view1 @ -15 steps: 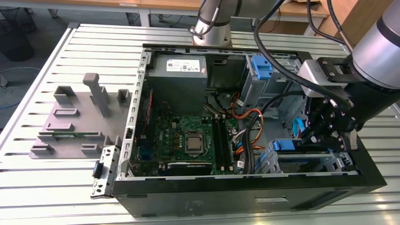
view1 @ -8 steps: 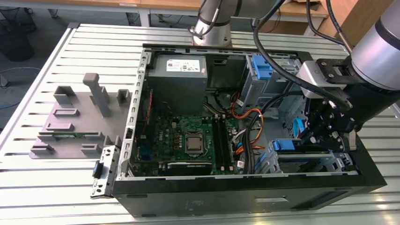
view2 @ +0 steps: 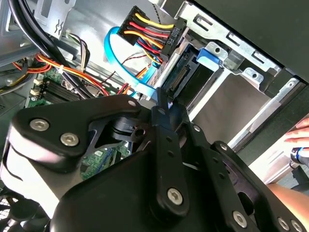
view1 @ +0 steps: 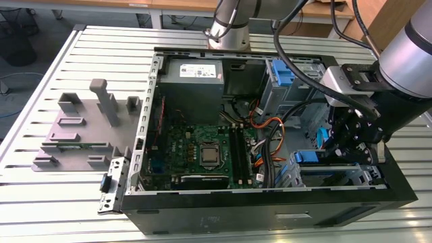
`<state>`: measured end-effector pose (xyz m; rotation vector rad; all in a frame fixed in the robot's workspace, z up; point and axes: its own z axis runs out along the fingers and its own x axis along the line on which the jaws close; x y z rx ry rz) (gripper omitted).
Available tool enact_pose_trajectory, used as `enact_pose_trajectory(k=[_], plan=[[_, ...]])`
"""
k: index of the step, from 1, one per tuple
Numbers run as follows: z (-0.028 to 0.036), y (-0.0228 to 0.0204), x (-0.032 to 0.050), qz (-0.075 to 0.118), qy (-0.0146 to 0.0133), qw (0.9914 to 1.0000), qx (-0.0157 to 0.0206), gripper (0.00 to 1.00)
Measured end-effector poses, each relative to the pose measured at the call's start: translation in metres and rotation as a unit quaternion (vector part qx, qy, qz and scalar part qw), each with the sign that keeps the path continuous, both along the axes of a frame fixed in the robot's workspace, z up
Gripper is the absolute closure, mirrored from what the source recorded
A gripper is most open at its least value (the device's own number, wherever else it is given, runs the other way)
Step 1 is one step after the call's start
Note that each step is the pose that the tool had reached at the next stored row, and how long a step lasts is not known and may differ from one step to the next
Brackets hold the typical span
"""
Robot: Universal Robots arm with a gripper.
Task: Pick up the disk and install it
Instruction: 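Insert the first disk wire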
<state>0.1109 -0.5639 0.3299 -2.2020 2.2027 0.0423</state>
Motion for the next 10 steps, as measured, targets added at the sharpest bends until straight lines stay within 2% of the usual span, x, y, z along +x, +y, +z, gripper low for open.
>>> enact_pose_trajectory(k=[4, 10], plan=[[0.0025, 0.0001, 0.0, 0.0, 0.0, 1.0, -0.0001, 0.77], [0.0127, 0.0001, 0.0, 0.0, 0.0, 1.0, -0.0001, 0.77]])
